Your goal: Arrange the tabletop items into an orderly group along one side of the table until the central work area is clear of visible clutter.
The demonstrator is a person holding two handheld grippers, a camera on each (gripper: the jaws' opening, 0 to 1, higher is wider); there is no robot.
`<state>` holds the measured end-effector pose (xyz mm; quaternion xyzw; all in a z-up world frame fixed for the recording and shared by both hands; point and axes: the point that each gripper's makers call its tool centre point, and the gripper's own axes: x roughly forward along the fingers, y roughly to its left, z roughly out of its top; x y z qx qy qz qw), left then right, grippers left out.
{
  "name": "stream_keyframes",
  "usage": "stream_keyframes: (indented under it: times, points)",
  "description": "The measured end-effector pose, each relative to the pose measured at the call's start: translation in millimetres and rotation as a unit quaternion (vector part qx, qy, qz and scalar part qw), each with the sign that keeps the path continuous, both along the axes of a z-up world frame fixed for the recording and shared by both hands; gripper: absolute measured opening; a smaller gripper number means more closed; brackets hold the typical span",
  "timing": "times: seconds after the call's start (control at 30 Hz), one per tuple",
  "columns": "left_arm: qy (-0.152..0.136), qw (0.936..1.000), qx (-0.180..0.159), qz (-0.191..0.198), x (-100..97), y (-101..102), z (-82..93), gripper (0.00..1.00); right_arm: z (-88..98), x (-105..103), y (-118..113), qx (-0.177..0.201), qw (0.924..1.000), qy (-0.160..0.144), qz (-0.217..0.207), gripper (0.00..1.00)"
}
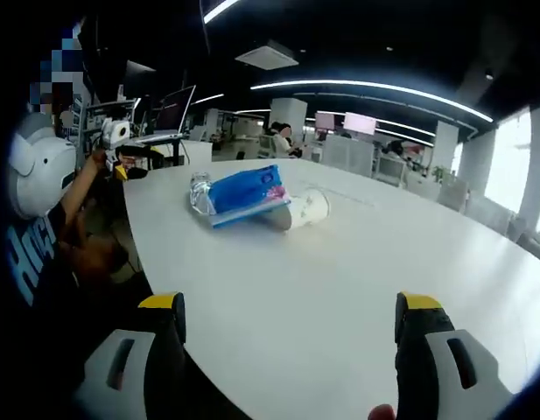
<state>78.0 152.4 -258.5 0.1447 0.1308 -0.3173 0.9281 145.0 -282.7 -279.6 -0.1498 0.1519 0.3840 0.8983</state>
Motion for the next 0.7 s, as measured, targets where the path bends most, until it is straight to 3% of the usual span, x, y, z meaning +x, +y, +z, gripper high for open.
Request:
stream_keyframes:
  times: [0.7]
  points:
    - [0.002, 0.9999, 0.006, -0.01, 0.1, 0.0, -0.2, 0.97, -1.2, 0.3, 6.0, 0.002, 1.0, 0.003, 0.008, 0.96]
